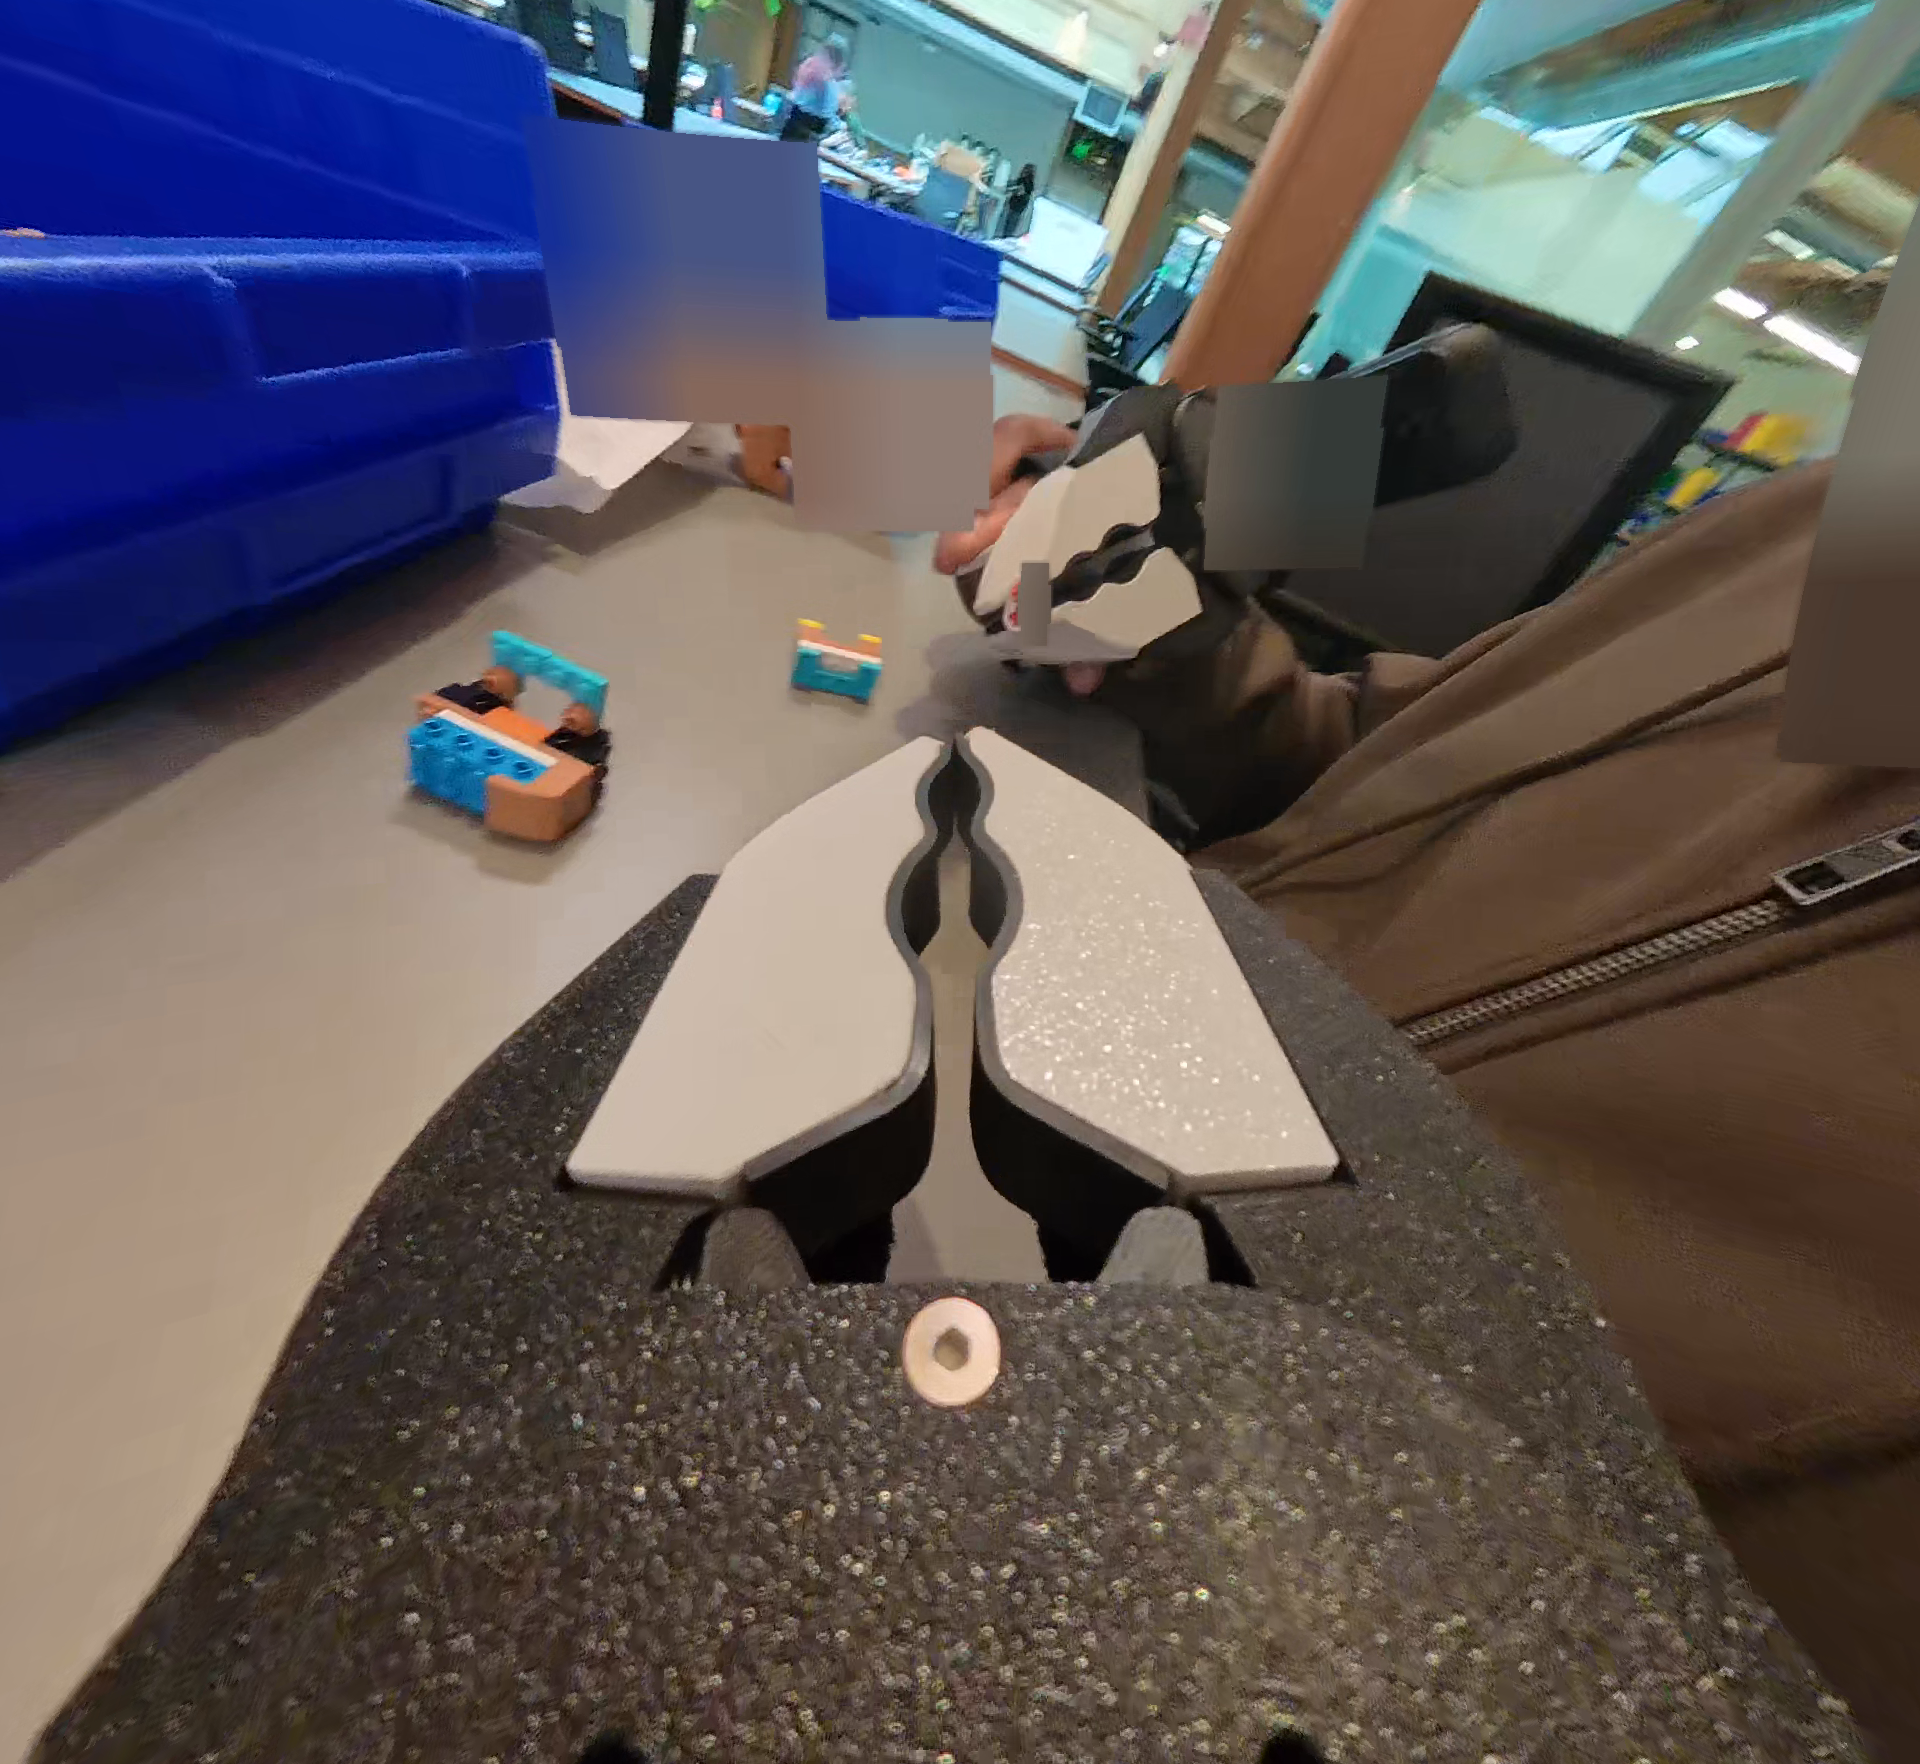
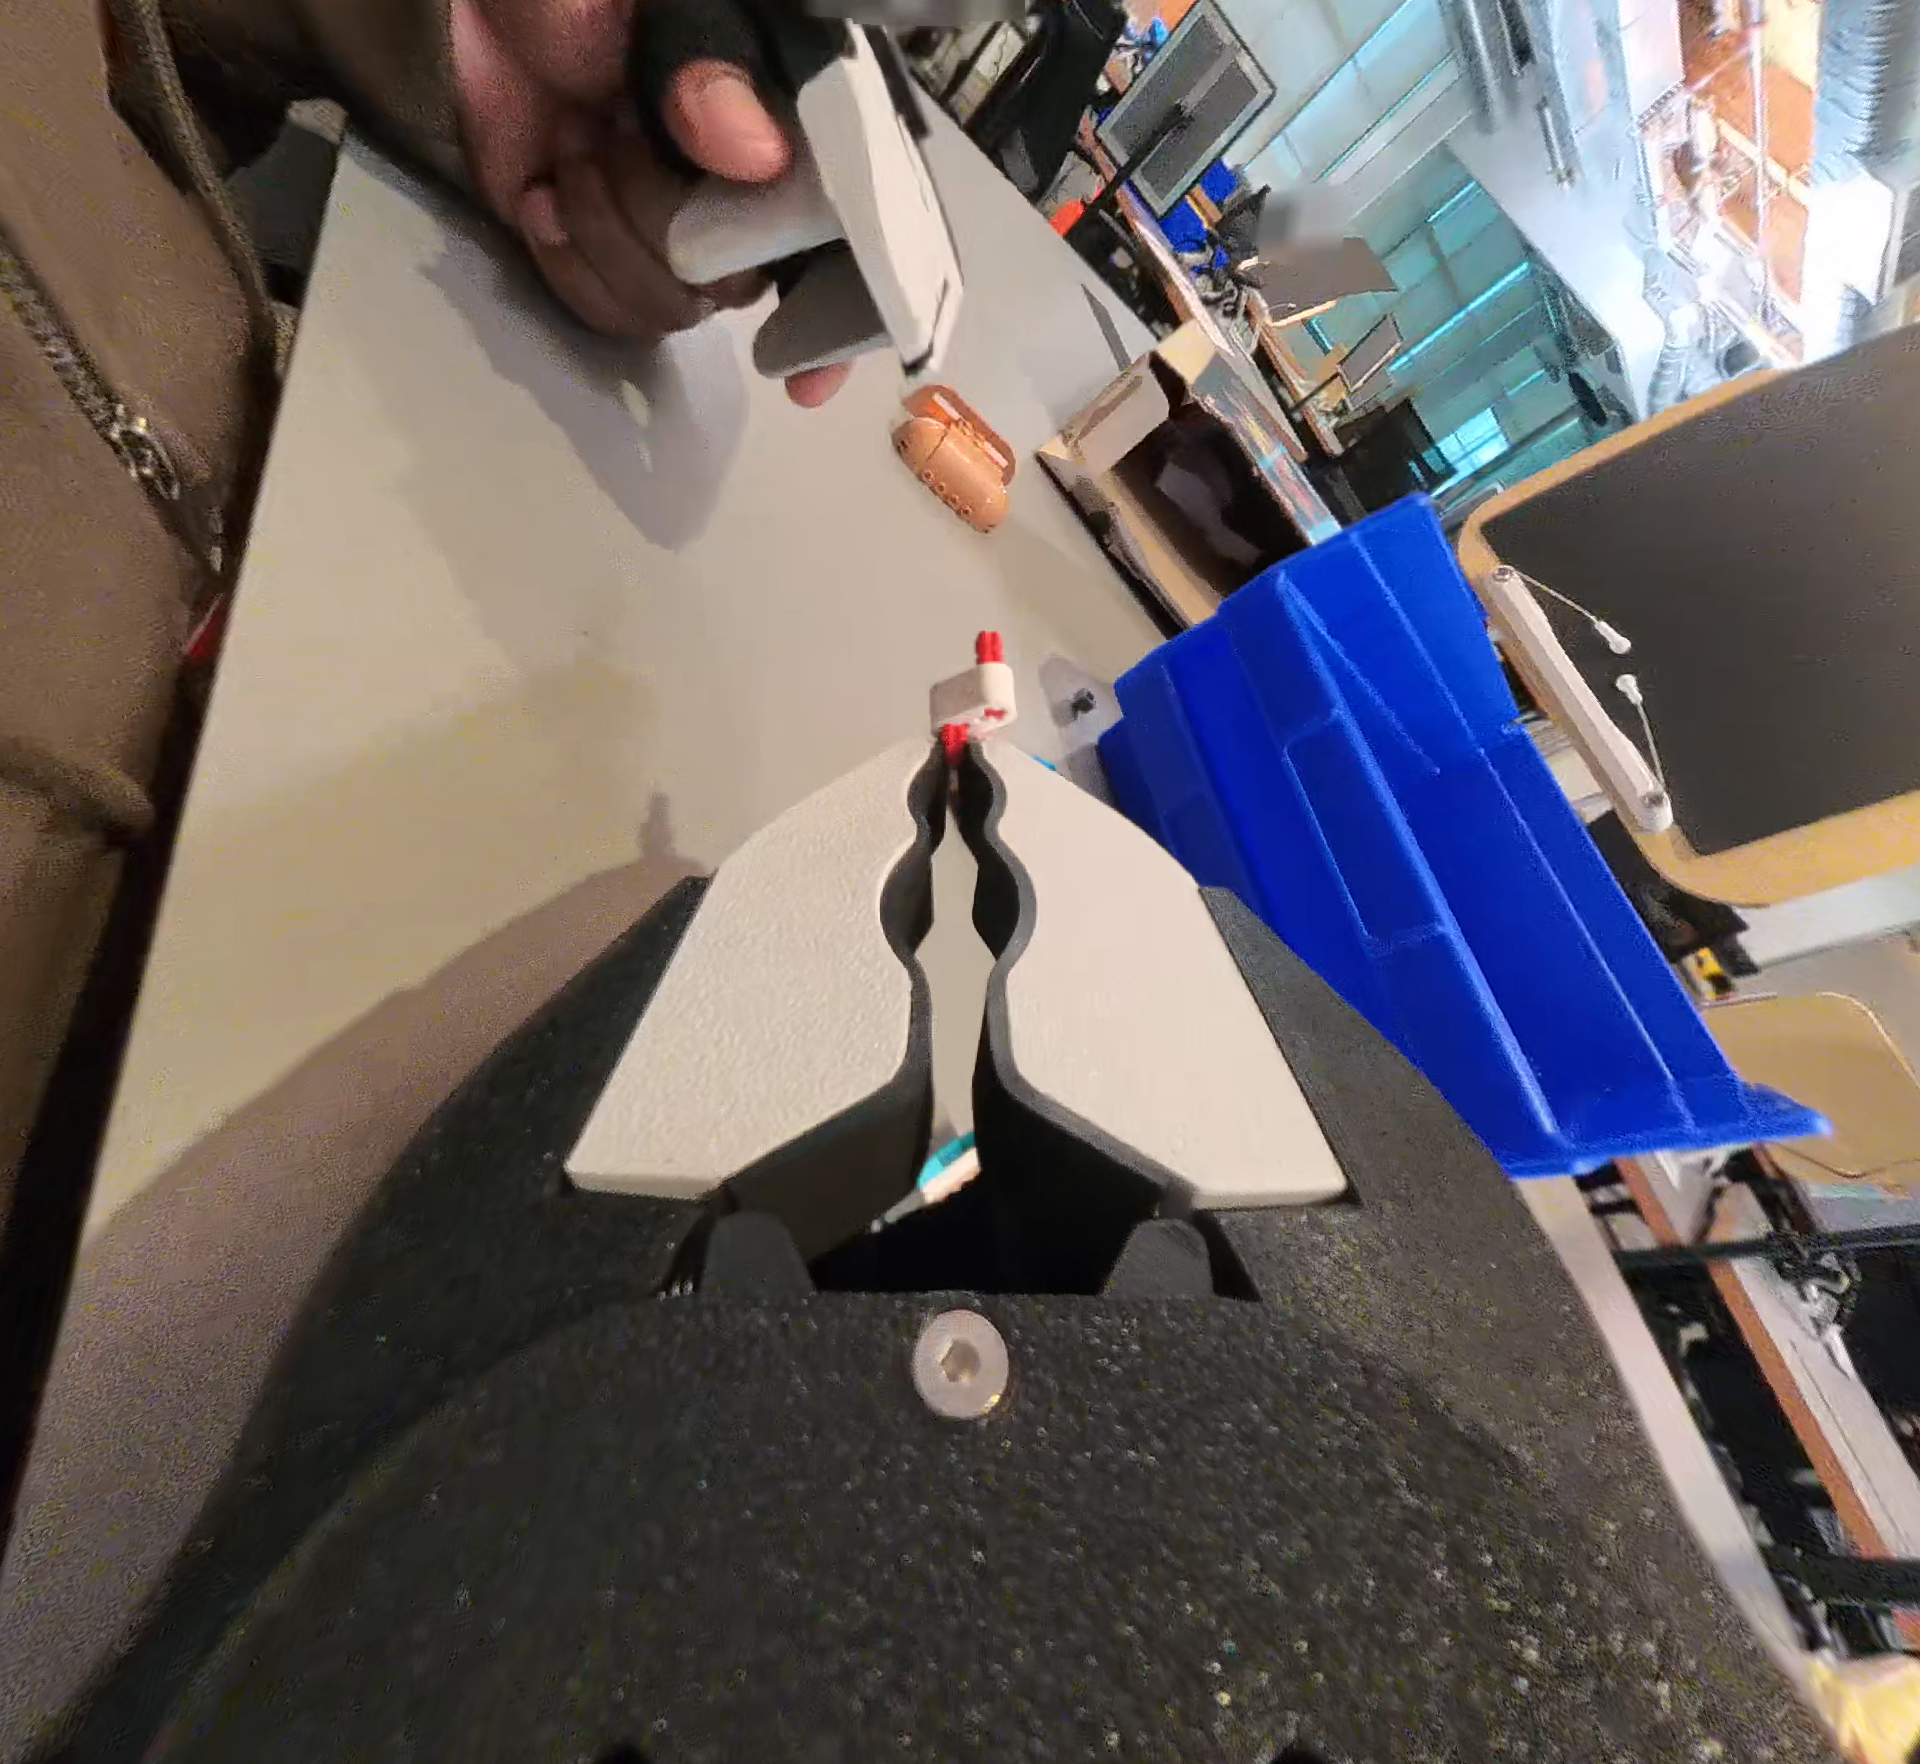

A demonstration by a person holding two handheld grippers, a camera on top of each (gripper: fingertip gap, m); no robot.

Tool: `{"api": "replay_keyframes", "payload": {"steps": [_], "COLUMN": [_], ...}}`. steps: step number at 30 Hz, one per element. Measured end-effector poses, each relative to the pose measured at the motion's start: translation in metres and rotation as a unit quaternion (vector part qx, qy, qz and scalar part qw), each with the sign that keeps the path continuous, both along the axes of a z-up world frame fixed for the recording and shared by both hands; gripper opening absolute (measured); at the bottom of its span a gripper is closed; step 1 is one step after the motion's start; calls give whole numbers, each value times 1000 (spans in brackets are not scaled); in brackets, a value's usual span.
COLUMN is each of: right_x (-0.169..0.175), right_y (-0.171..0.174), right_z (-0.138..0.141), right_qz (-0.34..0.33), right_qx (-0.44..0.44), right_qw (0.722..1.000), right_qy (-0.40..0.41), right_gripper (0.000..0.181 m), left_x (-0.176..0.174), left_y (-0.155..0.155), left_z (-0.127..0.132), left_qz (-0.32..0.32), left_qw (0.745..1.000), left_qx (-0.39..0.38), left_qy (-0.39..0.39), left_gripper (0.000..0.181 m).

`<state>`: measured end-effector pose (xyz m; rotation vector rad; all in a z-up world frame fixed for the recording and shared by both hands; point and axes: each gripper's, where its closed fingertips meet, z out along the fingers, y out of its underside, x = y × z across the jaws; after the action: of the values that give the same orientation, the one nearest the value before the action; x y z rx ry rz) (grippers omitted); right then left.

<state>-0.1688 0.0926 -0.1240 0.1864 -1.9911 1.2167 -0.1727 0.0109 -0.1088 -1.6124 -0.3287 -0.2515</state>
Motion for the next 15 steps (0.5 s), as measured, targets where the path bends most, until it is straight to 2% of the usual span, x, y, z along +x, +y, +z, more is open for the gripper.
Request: {"api": "replay_keyframes", "payload": {"steps": [4,7,10,12,15], "right_x": [-2,-21,-47,-71,-114], "right_y": [-1,4,14,21,25], "right_z": [5,16,45,74,108], "right_qz": [-5,-65,-134,-178,-219], "right_qx": [-11,-16,-13,-6,5], "right_qw": [999,995,986,977,971], "right_qy": [32,77,103,114,97], "right_gripper": [3,4,4,4,4], "left_x": [1,5,11,14,16], "left_y": [5,11,17,22,24], "left_z": [-3,-9,-11,-12,-13], "left_qz": [-2,-9,-22,-30,-33], "left_qw": [1000,998,998,997,996], "left_qx": [-10,-39,-50,-53,-62], "left_qy": [16,37,40,41,54], "left_gripper": [0,1,1,1,1]}}
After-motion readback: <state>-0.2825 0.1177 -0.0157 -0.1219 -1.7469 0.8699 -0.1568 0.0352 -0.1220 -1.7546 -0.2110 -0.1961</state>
